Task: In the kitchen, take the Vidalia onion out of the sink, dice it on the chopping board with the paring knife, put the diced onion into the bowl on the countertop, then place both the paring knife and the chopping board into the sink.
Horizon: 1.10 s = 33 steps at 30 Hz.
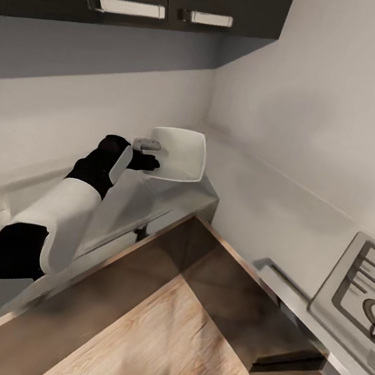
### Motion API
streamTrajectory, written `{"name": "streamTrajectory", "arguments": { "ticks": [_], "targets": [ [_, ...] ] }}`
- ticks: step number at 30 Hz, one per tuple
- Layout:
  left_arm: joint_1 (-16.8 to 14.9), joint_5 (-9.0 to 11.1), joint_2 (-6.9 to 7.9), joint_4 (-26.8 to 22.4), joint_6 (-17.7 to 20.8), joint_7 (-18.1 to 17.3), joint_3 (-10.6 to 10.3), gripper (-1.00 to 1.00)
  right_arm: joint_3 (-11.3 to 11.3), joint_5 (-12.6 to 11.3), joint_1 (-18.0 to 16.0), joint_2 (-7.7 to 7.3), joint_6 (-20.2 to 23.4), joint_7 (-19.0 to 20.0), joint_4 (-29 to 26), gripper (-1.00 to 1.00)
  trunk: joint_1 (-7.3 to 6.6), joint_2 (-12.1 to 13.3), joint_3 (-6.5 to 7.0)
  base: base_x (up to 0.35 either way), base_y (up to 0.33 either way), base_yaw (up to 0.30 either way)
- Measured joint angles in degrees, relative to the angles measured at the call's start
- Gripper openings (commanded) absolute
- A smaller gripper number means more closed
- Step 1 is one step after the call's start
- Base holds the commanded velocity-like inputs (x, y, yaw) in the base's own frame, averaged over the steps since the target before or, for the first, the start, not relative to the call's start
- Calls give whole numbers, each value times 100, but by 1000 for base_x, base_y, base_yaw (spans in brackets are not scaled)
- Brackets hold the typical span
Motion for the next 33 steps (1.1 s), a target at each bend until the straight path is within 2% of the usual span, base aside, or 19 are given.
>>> {"name": "streamTrajectory", "arguments": {
  "ticks": [16, 33],
  "targets": [
    [7, 8, 3, 51, 0, 0, 0, -100, 0, -2, 0, 0, 0, -2, 4, 100, 0, 0, 80, -331, 35, 252],
    [438, 6, 21, 52, -2, -8, 31, -100, -2, 0, 0, 0, 0, -4, -1, 100, 0, 0, 164, -331, 20, 253]
  ]
}}
